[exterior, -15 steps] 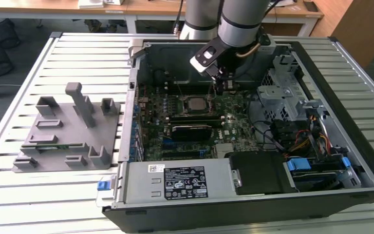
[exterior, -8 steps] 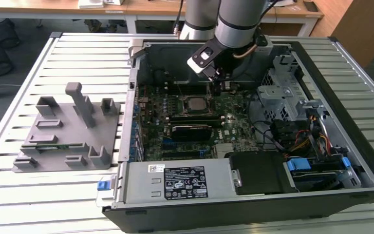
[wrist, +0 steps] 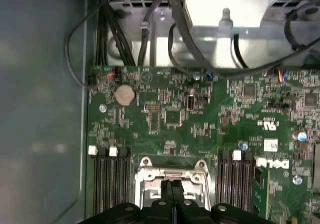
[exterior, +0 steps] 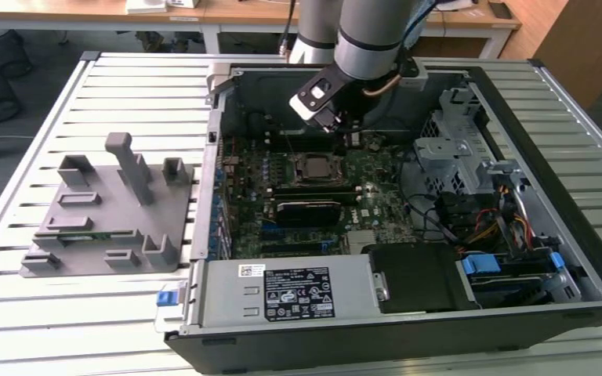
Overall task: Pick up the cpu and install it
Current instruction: 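Close the cpu cover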
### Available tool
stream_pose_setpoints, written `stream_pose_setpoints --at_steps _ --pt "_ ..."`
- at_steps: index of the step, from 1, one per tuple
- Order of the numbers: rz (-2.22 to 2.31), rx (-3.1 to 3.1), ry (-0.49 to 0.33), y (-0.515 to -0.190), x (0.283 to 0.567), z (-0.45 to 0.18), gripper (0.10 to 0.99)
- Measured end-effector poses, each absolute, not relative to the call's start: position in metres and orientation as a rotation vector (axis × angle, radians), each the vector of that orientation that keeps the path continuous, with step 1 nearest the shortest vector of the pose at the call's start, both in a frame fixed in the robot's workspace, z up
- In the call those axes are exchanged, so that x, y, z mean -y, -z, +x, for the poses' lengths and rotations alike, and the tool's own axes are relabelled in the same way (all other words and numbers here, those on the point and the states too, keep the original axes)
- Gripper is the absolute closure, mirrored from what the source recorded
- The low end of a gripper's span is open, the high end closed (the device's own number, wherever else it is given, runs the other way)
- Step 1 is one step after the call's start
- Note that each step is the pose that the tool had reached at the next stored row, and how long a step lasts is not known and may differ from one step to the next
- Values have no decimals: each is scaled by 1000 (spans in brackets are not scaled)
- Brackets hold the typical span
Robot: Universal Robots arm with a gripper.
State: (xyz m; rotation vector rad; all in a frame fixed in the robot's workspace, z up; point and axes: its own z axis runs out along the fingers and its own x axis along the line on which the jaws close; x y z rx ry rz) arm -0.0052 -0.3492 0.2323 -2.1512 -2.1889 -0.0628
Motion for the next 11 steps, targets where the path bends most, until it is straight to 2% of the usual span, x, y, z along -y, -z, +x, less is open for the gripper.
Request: stream_pose_setpoints --at_steps 11 --pt "-2151 2189 63 -225 349 -41 976"
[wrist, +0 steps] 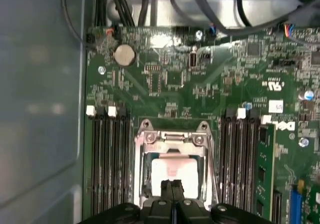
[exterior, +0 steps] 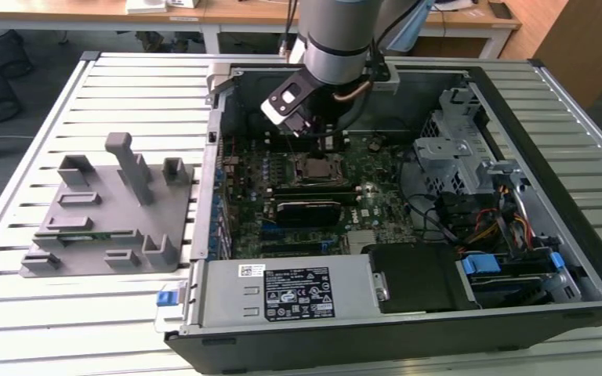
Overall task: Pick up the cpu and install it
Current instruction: 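Close the cpu cover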
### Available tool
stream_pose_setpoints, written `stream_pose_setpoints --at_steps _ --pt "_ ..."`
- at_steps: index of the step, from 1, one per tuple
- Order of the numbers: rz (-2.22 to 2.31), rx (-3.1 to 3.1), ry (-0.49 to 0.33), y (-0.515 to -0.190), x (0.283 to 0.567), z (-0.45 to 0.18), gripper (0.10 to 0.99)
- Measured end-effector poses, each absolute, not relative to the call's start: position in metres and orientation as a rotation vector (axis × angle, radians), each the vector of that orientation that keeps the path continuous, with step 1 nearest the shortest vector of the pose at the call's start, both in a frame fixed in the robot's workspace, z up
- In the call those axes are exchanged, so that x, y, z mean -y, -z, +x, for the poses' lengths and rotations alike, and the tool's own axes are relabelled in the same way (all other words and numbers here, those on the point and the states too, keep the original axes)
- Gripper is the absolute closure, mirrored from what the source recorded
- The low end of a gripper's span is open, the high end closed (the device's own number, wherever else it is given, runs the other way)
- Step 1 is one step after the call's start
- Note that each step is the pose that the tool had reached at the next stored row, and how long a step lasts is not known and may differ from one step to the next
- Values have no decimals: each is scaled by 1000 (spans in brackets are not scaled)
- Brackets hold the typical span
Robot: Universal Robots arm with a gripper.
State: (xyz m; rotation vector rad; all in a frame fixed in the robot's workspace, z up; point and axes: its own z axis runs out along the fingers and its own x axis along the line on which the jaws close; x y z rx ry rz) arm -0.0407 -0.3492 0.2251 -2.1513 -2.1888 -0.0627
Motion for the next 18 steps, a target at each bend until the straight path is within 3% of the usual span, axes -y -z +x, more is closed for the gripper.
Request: stream_pose_setpoints --at_steps 18 --pt "-2151 2189 63 -206 349 -55 976"
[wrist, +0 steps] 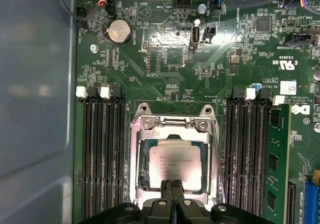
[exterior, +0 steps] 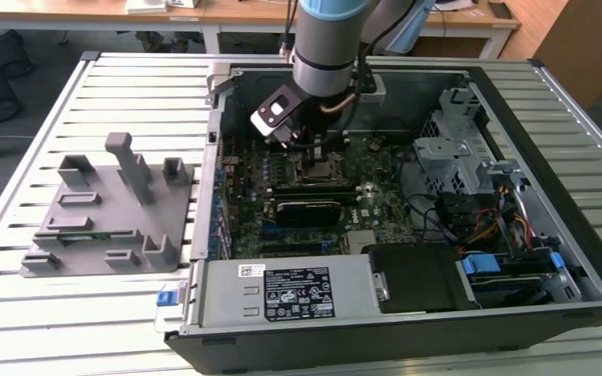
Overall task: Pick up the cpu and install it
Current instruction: 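Close the cpu cover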
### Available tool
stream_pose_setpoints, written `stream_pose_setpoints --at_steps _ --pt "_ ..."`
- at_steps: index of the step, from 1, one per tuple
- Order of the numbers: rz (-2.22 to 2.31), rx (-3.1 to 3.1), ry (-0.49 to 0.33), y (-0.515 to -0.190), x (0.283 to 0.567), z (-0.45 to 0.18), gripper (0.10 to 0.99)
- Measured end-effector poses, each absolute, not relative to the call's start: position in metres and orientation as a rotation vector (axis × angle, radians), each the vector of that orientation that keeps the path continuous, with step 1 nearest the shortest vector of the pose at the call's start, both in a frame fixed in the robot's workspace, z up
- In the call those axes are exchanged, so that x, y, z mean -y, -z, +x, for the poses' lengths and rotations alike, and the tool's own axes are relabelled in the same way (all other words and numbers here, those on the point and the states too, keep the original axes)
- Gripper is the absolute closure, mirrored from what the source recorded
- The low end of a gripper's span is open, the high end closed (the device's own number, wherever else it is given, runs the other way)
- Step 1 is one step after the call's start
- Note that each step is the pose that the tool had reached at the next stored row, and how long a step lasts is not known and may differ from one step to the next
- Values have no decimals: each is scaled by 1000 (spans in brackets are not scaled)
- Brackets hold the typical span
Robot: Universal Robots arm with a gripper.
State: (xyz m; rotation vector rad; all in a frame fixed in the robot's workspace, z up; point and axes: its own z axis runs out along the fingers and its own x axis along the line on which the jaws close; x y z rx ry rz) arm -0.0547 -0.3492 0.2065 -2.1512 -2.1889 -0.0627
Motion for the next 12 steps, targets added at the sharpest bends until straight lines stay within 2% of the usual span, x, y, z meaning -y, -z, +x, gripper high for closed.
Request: stream_pose_setpoints --at_steps 12 --pt "-2151 2189 63 -201 349 -53 976"
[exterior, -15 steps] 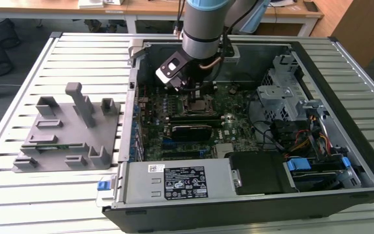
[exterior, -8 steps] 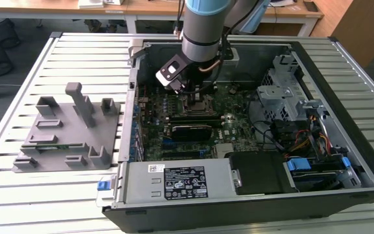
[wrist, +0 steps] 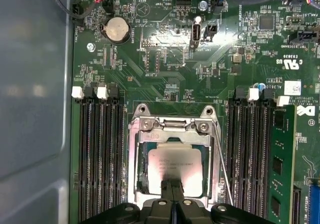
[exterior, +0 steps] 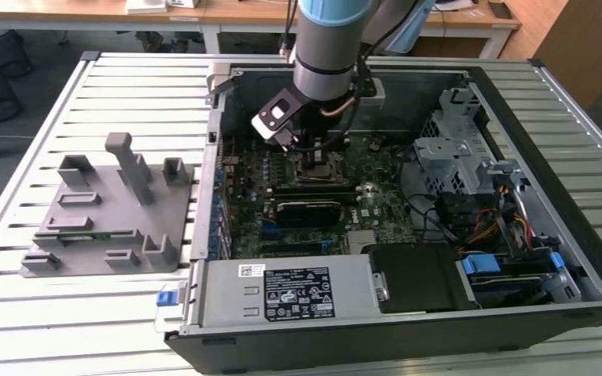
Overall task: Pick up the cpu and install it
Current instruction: 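Close the cpu cover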
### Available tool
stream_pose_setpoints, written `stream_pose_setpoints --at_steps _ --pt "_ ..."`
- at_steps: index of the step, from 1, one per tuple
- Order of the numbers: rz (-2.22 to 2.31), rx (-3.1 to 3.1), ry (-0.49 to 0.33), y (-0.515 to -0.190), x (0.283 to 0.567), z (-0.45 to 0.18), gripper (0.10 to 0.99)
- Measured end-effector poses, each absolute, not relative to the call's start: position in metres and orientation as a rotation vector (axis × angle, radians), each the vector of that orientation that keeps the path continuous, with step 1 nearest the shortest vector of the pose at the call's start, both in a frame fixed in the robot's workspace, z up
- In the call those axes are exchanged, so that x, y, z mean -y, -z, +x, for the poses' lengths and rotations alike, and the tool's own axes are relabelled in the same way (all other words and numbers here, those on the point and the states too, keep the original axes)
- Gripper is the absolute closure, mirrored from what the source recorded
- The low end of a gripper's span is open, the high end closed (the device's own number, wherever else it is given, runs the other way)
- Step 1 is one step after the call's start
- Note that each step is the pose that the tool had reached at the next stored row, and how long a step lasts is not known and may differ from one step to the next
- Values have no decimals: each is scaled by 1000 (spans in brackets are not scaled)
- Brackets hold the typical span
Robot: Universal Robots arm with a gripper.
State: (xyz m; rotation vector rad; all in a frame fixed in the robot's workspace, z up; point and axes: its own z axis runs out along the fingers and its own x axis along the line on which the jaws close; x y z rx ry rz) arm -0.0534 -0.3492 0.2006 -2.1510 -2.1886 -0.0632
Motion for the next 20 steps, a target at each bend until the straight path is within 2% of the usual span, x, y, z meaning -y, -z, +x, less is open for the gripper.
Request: stream_pose_setpoints --at_steps 20 --pt "-2150 2189 65 -209 349 -50 976"
